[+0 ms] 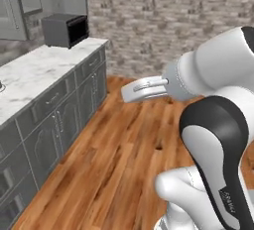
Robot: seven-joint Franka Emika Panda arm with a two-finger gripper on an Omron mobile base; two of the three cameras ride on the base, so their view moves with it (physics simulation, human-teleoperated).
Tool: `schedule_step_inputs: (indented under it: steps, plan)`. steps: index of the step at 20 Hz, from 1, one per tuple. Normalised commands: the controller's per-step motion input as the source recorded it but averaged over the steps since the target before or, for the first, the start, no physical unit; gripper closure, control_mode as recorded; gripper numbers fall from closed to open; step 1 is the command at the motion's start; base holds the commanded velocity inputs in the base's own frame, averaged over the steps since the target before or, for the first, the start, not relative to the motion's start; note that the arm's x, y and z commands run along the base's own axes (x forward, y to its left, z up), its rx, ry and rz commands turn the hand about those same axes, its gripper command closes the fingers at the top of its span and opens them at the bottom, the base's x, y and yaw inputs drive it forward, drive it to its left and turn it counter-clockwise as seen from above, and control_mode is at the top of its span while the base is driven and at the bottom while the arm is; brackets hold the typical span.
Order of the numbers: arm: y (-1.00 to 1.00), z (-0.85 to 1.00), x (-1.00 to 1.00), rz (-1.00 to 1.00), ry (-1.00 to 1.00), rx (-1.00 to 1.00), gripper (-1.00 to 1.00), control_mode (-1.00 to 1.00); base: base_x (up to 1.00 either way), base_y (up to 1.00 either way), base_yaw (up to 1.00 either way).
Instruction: There is a bowl on the dining counter. Grab a lemon wedge from the fridge and place it in the bowl. Then get the liquor bottle and glass cup from the cabinet and place them next to the bowl.
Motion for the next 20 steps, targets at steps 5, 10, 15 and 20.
schedule_step_inputs:
  steps: [5, 10, 15, 20]
  plan:
    - [0.00, 0.00, 0.00, 0.00, 0.00, 0.00, -1.00, 1.00, 0.69, -0.56, 0.37]
    - [0.00, 0.00, 0.00, 0.00, 0.00, 0.00, -1.00, 1.00, 0.61, -0.61, 0.38]
    - [0.00, 0.00, 0.00, 0.00, 0.00, 0.00, -1.00, 1.00, 0.64, -0.61, 0.37]
    - [0.00, 0.00, 0.00, 0.00, 0.00, 0.00, -1.00, 1.00, 0.62, -0.61, 0.37]
